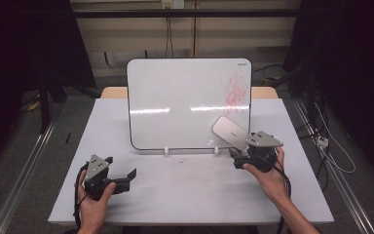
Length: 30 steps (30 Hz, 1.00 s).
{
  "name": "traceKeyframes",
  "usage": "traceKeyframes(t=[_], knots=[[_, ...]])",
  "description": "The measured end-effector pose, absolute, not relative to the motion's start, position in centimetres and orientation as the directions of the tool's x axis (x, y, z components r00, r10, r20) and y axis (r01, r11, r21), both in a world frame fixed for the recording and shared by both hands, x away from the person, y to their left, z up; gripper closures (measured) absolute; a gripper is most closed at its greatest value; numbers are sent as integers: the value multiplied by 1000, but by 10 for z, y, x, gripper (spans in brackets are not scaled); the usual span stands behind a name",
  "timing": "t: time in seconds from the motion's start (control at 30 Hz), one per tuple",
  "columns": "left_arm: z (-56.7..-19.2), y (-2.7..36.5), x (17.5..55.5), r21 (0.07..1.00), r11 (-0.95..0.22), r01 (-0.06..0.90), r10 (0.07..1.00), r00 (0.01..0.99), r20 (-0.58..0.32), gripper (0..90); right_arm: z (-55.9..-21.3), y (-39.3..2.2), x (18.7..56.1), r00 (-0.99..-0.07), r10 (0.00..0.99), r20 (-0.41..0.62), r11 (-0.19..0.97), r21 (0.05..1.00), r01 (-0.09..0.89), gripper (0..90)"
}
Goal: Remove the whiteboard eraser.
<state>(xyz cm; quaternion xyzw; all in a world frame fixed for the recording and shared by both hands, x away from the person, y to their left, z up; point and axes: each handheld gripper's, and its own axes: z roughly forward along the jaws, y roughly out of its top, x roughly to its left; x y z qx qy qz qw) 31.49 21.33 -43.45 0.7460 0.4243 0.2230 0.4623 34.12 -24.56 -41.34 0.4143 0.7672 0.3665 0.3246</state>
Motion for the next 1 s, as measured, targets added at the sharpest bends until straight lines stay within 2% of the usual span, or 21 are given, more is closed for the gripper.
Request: traceKeyframes(t=[0.1,0.43,0.7,0.9,1.0], knots=[[-434,213,315,880,-213,425,836,545,-61,47,-411,-240,348,-452,850,-270,453,812,368,58],[-434,215,312,883,-213,418,833,549,-59,47,-405,-224,369,-473,786,-397,572,757,316,107],[-434,217,312,884,-213,417,833,551,-59,47,-414,-214,372,-478,713,-514,678,681,279,159],[-434,216,312,883,-214,417,833,550,-58,47,-421,-210,375,-491,652,-578,743,615,264,177],[-435,216,313,884,-209,419,833,550,-64,47,-423,-209,376,-491,637,-594,759,596,263,214]])
